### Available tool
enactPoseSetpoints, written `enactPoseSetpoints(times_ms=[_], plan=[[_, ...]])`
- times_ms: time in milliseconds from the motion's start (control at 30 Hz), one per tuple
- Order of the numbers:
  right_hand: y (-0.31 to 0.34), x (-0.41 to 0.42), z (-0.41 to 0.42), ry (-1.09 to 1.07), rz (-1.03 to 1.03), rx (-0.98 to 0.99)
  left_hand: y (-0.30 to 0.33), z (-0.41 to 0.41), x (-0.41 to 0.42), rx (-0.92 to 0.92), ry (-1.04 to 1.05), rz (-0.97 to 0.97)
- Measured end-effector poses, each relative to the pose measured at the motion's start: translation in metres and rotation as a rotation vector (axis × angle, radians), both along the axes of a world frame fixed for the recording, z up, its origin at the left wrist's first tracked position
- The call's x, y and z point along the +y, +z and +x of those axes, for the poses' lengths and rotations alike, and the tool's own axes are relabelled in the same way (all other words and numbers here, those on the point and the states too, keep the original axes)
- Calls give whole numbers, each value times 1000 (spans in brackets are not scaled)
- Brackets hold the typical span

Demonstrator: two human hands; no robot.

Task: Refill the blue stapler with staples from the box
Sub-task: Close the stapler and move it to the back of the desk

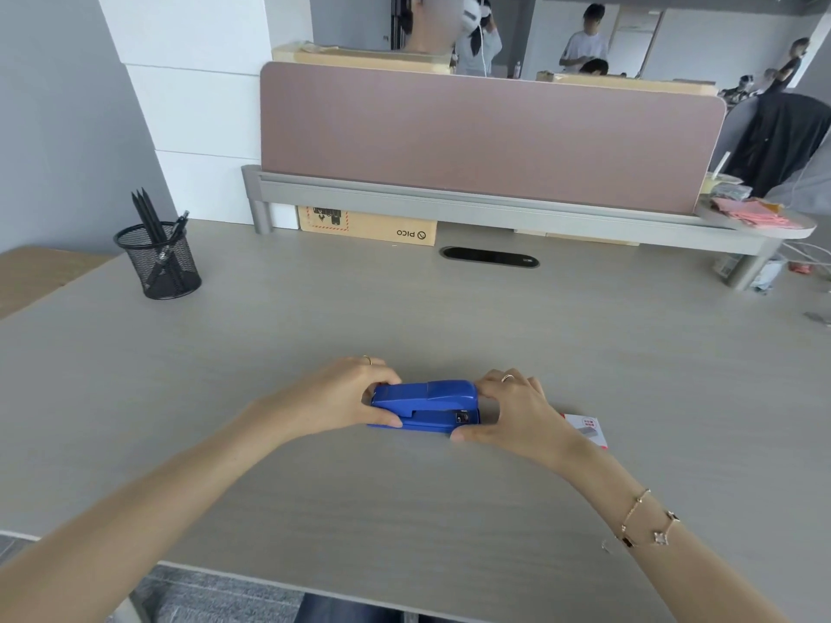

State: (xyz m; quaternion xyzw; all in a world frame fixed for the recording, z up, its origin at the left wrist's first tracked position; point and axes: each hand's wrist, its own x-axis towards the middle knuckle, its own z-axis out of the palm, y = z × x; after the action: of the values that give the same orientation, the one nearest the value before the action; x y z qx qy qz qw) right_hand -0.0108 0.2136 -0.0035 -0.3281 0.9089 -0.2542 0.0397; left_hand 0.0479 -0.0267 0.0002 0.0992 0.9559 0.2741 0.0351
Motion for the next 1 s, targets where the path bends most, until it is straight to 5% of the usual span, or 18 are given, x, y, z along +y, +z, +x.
enactPoseSetpoints(times_ms=[233, 1000], plan=[[2, 0, -4, 38, -29, -65, -10, -2, -3, -17, 40, 212], [38, -8, -123, -44, 20, 50, 33, -137, -7, 74, -2, 201]])
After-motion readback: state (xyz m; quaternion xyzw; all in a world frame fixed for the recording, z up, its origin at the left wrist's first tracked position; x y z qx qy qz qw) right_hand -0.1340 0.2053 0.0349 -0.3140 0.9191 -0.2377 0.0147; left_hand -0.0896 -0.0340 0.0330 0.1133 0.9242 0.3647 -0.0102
